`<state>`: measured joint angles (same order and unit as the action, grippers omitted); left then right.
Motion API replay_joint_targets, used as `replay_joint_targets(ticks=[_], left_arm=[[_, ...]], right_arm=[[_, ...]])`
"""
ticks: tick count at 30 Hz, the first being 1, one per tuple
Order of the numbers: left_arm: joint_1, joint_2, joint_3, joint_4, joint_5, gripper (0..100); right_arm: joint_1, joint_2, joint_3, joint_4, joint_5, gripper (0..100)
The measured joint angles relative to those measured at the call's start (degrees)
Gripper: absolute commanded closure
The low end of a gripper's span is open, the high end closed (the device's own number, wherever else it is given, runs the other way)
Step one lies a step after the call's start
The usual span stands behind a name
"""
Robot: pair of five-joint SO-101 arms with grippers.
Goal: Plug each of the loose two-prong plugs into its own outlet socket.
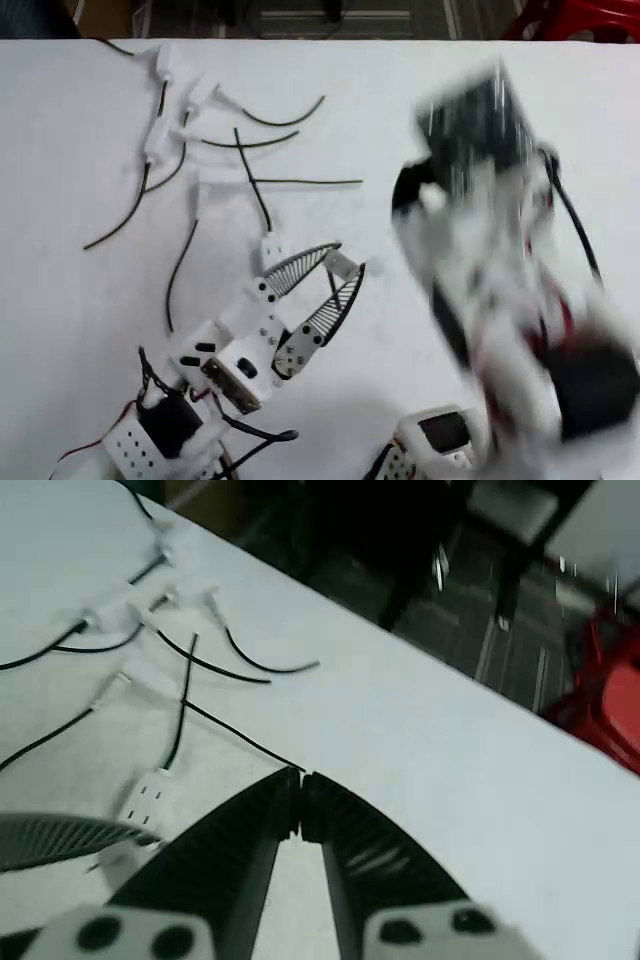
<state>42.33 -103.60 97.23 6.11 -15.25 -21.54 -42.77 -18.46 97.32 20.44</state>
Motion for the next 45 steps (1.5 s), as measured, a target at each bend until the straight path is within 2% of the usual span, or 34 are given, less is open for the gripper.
replay_joint_targets(ticks=[10, 15, 22, 30, 37, 41, 45], left_arm=[[0.00, 0.00, 0.00, 0.00, 0.00, 98], [-1.67, 0.00, 0.00, 0.00, 0.00, 98], [-1.67, 0.00, 0.00, 0.00, 0.00, 98], [-2.29, 0.09, -0.09, 0.09, 0.09, 98], [-2.73, 0.26, -0.09, 0.26, 0.18, 98], [-2.46, 0.00, -0.09, 0.09, 0.00, 98], [-2.46, 0.00, -0.09, 0.09, 0.00, 98]], right_arm=[[-19.60, -12.75, 20.57, 0.62, 1.05, 98.0], [-22.24, -13.80, 25.58, -0.53, 3.52, 98.0], [-21.71, -13.54, 31.30, -4.40, 7.30, 98.0], [-7.56, -14.24, 38.59, -15.74, 14.51, 98.0], [-1.05, -14.42, 43.34, -21.63, 17.67, 98.0], [-1.14, -13.45, 43.16, -21.45, 17.67, 98.0], [-2.90, -13.80, 35.96, -16.44, 17.67, 98.0]])
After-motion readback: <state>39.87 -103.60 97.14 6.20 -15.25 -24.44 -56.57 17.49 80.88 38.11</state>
